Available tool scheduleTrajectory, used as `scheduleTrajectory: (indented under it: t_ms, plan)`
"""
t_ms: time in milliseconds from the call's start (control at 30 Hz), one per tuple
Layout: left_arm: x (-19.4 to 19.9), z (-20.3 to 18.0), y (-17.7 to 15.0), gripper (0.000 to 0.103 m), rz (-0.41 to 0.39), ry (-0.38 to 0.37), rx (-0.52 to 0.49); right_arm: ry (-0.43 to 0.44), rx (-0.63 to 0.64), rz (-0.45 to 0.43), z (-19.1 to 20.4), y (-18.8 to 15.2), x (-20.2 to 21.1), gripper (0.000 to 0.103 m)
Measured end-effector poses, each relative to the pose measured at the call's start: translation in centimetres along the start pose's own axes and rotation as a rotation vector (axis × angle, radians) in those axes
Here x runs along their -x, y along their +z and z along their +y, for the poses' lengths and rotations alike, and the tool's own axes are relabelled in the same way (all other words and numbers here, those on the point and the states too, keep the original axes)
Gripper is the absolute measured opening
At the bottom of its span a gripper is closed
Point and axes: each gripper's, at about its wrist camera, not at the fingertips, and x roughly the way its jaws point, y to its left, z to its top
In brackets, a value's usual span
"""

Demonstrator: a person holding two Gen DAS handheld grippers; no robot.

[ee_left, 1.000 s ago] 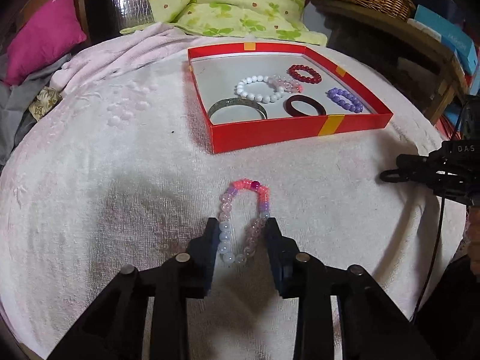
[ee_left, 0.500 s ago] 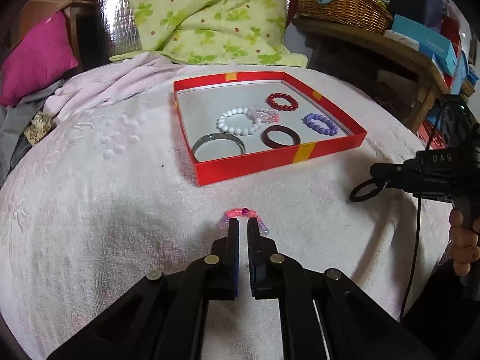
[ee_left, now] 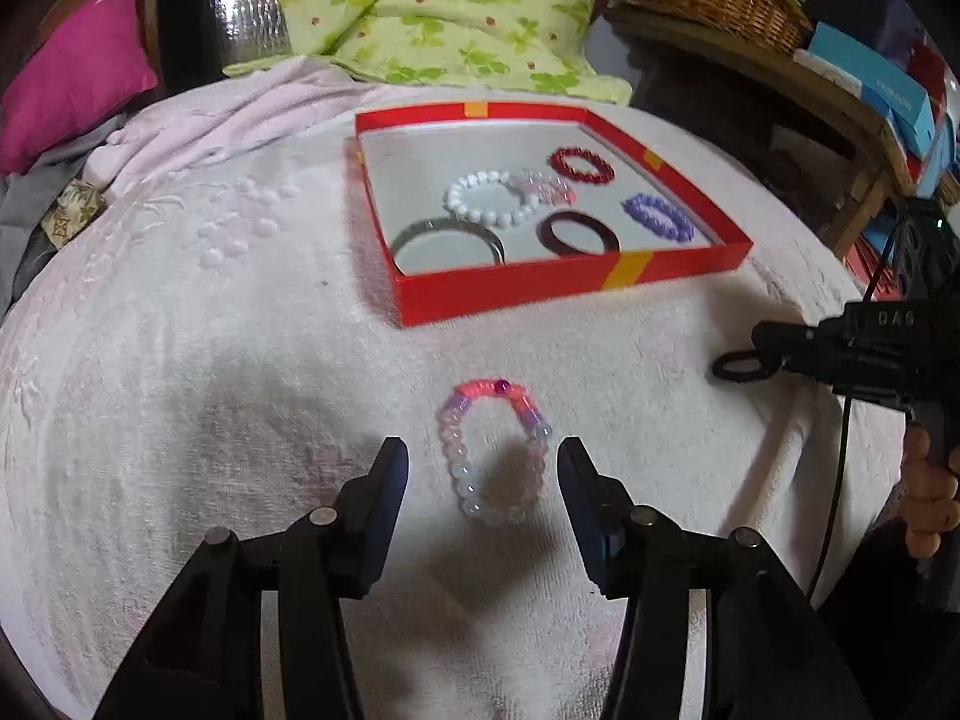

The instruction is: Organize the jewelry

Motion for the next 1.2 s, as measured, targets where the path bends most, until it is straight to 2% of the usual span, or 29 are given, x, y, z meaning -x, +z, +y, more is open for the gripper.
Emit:
scheduleTrajectory:
  t_ms: [133,167,200,233,300,467,700,1067,1200]
  plan:
    - [-0.9,-0.6,-0.3,0.05,0.027,0.003,-0.029,-0.002,0.002,0.005,-0.2,-0.1,0.2,0.023]
    - [-0.9,-0.8,-0.3,0.045,0.021,0.002,-0.04,-0.001,0.002,0.005,-0.2,-0.2,0.2,0.023]
    - [-0.8,-0.9,-0.3,0.03,0.019,-0.008,-0.049,0.0,0.001,0.006,-0.2,-0.2,0.3,0.023]
    - [-0.8,-1.0,-0.4,0.02,0.018,-0.017,-0.054,0.0,0.001,0.006,-0.2,-0.2,0.3,0.023]
    - [-0.8,-1.2,-0.5,0.015,0.015,-0.024,-0.072,0.001,0.005,0.005,-0.2,-0.2,0.4,0.023]
    - [0.0,-1.7,-0.4,0.015,-0.017,-0.037,-0.102,0.031,0.018,-0.023,0.2,-0.3,1.0,0.023]
    - [1.7,-1.6,0.3,0.015,-0.095,-0.045,-0.096,0.134,0.058,-0.086,1.5,-0.1,2.3,0.023]
    - [5.0,-0.3,1.9,0.015,-0.237,0.013,-0.048,0.215,0.152,-0.169,3.9,-0.3,3.8,0.023]
    - [5.9,-0.2,3.4,0.015,-0.262,0.049,-0.044,0.225,0.198,-0.217,5.1,-0.3,4.4,0.023]
